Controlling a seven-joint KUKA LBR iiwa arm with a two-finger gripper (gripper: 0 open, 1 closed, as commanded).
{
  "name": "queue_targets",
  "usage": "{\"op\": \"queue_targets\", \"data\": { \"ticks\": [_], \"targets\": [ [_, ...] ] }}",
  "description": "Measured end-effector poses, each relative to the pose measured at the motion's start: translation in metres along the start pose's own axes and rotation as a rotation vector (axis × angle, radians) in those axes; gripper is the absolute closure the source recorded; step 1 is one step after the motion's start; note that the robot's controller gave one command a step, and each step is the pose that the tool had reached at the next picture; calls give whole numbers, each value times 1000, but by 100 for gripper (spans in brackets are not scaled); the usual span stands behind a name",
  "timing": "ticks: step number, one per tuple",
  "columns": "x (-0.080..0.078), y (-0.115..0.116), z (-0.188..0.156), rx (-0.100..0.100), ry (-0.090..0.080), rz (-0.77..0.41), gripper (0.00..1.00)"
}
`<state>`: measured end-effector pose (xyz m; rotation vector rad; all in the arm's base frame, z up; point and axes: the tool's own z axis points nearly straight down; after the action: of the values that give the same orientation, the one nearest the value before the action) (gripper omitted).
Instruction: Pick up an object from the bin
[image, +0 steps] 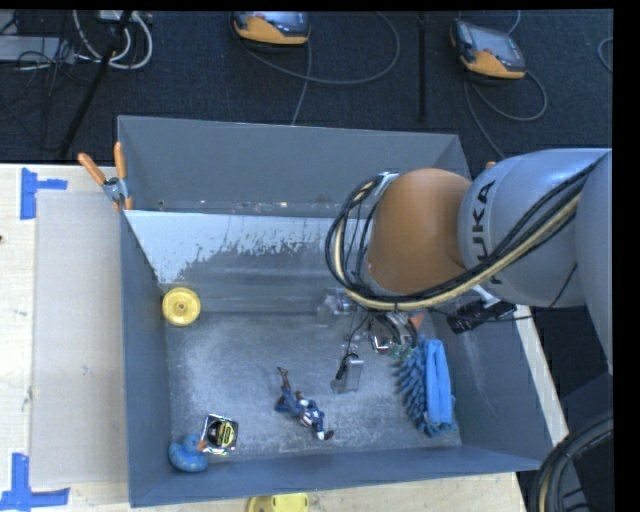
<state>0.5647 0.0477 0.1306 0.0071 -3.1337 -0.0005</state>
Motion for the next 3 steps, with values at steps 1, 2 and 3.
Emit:
{"op": "queue_targets", "data": {
  "ticks": [1, 2, 3],
  "targets": [
    [-1, 0, -5, 0, -7, 1, 0],
    [42, 22, 35, 0, -13, 26, 0],
    [36, 43, 61, 0, -9, -169, 100]
  ]
}}
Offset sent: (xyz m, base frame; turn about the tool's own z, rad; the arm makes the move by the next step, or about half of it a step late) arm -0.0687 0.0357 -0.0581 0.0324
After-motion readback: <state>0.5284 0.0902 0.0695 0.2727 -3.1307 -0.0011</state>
